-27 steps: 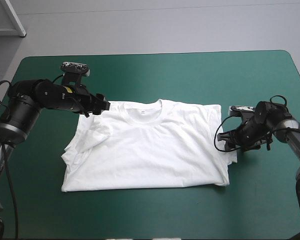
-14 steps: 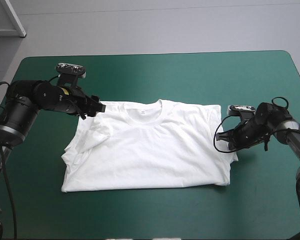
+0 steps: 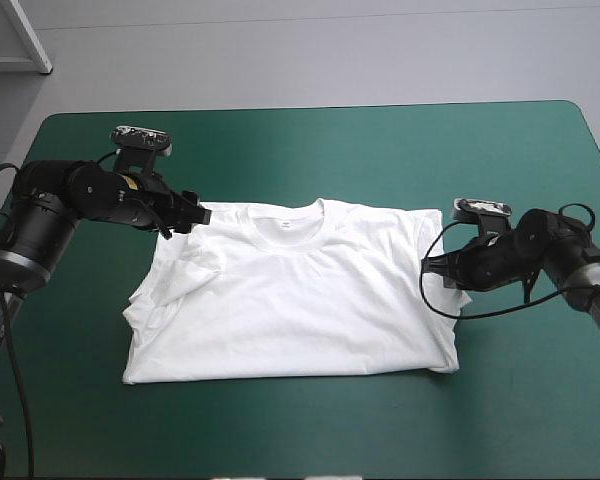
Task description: Fold the cloth
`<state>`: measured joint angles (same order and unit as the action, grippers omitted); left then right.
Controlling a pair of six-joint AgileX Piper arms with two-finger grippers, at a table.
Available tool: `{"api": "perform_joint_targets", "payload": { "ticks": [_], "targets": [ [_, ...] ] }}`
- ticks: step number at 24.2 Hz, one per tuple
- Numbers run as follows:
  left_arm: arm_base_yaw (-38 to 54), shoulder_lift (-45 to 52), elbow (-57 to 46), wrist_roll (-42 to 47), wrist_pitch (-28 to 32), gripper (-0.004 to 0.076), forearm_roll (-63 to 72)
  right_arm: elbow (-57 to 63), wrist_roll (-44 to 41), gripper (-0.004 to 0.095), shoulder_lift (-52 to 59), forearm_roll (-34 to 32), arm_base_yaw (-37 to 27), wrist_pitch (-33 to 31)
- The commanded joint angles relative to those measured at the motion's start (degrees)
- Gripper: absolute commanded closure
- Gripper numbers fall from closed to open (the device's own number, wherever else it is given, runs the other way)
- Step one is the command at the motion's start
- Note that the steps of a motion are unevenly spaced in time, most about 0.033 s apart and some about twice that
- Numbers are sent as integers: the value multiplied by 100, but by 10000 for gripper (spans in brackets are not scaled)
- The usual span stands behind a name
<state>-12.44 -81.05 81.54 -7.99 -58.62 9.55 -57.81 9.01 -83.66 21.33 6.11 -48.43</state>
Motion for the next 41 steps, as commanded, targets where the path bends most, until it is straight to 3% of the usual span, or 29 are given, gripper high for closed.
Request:
{"api": "perform_joint_targets", "payload": {
  "ticks": [1, 7, 10, 12, 16, 17, 22, 28, 32, 41],
  "targets": [
    [-25, 218, 196, 38, 295, 230, 71, -141, 0, 926, 262, 338, 487, 196],
    [-25, 218, 196, 34, 272, 230, 71, -150, -198, 926, -62, 239, 1739, 660],
    [-25, 218, 196, 34, 212, 230, 71, -150, -187, 911, -377, 197, 1784, 650],
    [-25, 218, 196, 34, 191, 230, 71, -150, -75, 744, -487, 236, 1784, 638],
    [-25, 218, 196, 34, 191, 230, 18, -193, 96, 278, -313, 459, 1784, 539],
    [-25, 218, 196, 34, 191, 230, -51, -218, 96, 239, -230, 435, 1784, 514],
    [-25, 218, 240, 34, -330, 230, -261, -527, -143, 235, 242, 97, 1784, 351],
    [-25, 227, 300, 231, -1538, 230, -730, -996, -728, 283, 738, -1011, 1784, -945],
    [-25, 421, -122, 543, -1538, 230, -815, -968, -1099, 350, 1060, -1752, 1784, -2262],
    [-25, 1489, -2280, 881, -1400, 230, -1231, -456, -1249, 386, 1835, -1946, 1784, -2265]
  ]
}}
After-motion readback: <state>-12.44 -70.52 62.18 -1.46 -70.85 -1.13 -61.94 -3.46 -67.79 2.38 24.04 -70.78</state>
